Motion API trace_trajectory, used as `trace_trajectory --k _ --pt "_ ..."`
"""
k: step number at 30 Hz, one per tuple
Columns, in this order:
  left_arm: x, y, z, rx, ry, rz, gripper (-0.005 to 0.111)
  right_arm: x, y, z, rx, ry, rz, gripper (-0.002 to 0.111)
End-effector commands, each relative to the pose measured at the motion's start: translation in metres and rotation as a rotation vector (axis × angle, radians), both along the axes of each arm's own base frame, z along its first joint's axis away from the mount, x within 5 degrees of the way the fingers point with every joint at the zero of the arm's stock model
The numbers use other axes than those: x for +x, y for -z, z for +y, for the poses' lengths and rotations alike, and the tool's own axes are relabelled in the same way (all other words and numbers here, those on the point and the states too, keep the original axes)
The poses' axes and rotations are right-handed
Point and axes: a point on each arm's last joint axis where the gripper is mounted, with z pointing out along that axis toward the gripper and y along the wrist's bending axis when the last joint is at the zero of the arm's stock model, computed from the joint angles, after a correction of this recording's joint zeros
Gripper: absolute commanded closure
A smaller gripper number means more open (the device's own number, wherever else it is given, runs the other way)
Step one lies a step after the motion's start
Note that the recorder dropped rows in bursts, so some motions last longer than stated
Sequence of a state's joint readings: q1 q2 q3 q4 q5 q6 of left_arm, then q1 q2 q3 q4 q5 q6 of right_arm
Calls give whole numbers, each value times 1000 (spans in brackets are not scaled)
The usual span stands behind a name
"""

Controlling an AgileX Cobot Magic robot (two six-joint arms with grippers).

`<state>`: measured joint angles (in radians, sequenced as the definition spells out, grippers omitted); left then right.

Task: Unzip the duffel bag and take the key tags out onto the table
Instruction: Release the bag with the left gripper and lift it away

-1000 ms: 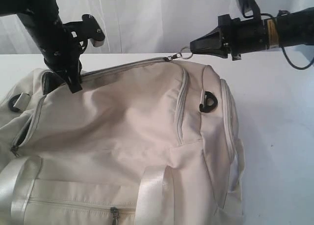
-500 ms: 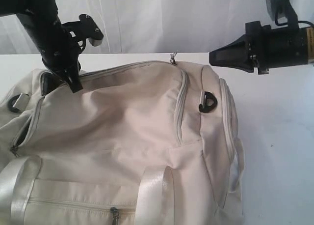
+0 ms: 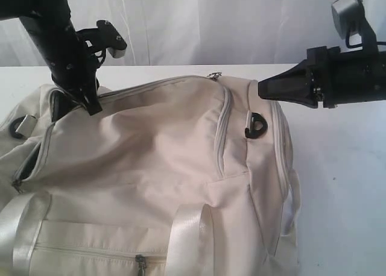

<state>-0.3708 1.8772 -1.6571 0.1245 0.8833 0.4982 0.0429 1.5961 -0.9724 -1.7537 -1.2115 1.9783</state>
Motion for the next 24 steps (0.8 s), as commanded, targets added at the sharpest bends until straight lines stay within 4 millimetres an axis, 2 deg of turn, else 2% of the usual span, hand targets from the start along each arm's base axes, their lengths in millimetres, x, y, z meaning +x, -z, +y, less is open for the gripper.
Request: trace_trajectory --k 1,3,6,7,9,14,18,22,24 --pt "-6 0 5 9 -43 72 88 0 -6 0 53 20 -17 108" --pt "-9 0 6 16 -46 108 67 0 -7 0 60 25 -16 108" --pt "-18 -12 8 16 -52 159 34 -4 -10 0 32 11 -21 108" --pt "-21 -20 8 5 -53 166 26 -5 -11 -1 33 12 -22 108" --pt "-27 -37 7 -34 -51 159 23 -6 -13 -1 36 15 -17 108" --pt "-54 -95 -3 -272 -20 139 39 -7 -14 -1 38 18 -12 108" --pt "-76 -124 -9 -458 -44 152 55 -6 -16 0 71 42 14 108" --pt "-102 -145 -9 -580 -48 170 86 -6 -15 0 57 34 13 108" --pt "-112 -151 -5 -594 -42 160 106 -6 -15 0 57 34 13 108"
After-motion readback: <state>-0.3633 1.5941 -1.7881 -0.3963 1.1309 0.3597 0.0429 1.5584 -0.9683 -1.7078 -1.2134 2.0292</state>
